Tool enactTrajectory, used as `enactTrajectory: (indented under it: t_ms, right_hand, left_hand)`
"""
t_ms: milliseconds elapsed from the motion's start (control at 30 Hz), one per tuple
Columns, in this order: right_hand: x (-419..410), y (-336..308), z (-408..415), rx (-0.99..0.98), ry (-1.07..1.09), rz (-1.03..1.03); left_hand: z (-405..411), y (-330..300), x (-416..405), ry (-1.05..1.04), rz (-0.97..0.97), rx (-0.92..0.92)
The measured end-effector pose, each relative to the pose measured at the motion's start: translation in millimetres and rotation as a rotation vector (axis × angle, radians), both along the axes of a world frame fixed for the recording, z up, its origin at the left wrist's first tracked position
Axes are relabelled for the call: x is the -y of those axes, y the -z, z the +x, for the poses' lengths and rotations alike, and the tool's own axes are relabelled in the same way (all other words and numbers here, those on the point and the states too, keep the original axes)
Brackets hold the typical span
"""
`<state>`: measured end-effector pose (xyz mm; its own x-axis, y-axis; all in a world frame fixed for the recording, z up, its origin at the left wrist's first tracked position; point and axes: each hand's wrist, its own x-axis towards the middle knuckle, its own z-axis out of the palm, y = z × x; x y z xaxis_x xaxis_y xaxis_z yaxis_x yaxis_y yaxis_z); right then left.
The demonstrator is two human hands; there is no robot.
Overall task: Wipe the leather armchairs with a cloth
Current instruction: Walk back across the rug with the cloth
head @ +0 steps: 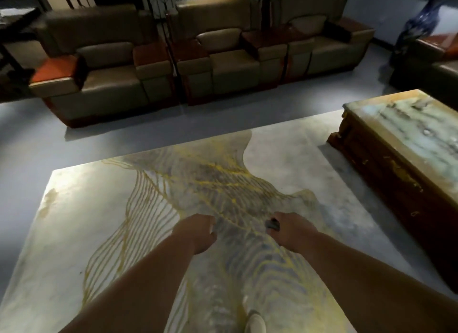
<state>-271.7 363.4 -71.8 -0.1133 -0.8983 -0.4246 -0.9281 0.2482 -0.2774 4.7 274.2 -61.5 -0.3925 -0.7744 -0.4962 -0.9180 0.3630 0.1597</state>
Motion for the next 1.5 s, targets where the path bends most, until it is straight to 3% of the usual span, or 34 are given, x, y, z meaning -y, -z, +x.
enactTrajectory:
  t_ms: [467, 633, 1000, 1200, 1500]
  right_hand:
    - [118, 9, -136, -0.058, 0.146, -0.015]
    - [195, 5, -183, -0.057, 0.195, 0.044]
    - [385, -30, -252, -0.013, 0.376, -0.066]
    - [414, -19, -295, -0.01, 0.469, -0.015]
    - [445, 8, -429, 0.009, 0.628, 0.013]
  left_hand:
    - [-176, -9, 179, 0.28, 0.017, 0.057]
    - [-236, -7, 270, 0.367, 0.051, 0.027]
    - [-336, -29, 501, 0.433, -0.024, -0.004]
    - [-404, -19, 534, 0.566, 0.02, 0.027]
    - [-563, -3, 585, 0.706, 0.014, 0.052]
